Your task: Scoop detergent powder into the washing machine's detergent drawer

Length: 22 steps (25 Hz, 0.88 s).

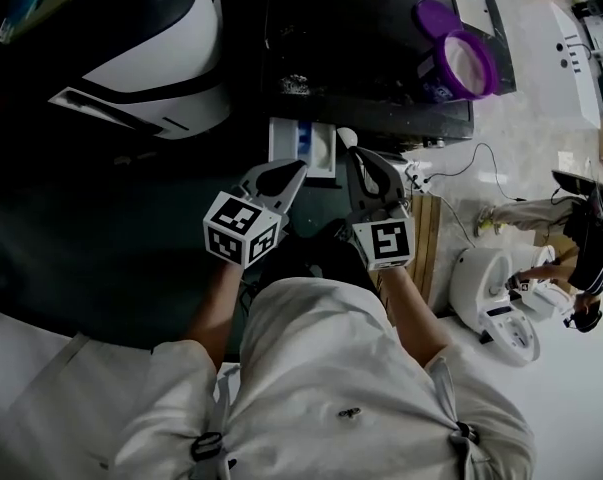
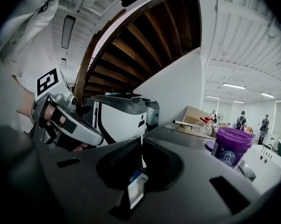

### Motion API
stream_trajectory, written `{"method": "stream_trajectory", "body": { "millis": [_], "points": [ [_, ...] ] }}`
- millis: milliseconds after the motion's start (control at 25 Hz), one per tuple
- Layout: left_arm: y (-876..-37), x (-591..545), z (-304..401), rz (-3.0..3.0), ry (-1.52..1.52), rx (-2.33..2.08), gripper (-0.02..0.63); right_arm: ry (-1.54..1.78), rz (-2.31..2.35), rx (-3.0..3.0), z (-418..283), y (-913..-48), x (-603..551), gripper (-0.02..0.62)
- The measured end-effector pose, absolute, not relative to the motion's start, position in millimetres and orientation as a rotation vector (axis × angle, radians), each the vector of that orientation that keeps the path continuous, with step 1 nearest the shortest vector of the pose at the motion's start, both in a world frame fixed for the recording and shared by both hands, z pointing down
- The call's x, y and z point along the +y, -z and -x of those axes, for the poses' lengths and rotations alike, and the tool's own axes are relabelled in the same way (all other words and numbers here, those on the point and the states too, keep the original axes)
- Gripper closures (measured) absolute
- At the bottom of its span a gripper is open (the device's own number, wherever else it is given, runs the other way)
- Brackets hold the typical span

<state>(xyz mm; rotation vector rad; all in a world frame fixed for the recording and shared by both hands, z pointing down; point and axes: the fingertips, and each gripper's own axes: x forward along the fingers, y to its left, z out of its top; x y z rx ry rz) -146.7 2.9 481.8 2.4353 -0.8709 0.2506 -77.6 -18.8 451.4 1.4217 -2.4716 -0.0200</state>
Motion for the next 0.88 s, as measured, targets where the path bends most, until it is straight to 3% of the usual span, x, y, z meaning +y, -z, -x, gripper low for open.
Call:
{"method": "stream_trajectory", "body": {
  "millis": [880],
  "points": [
    [-429,-9,141,-2.547,-0.188,-0.951,0.586,-0.216,-1.538,-2.572,48,-415,-8,0.584]
  ]
}}
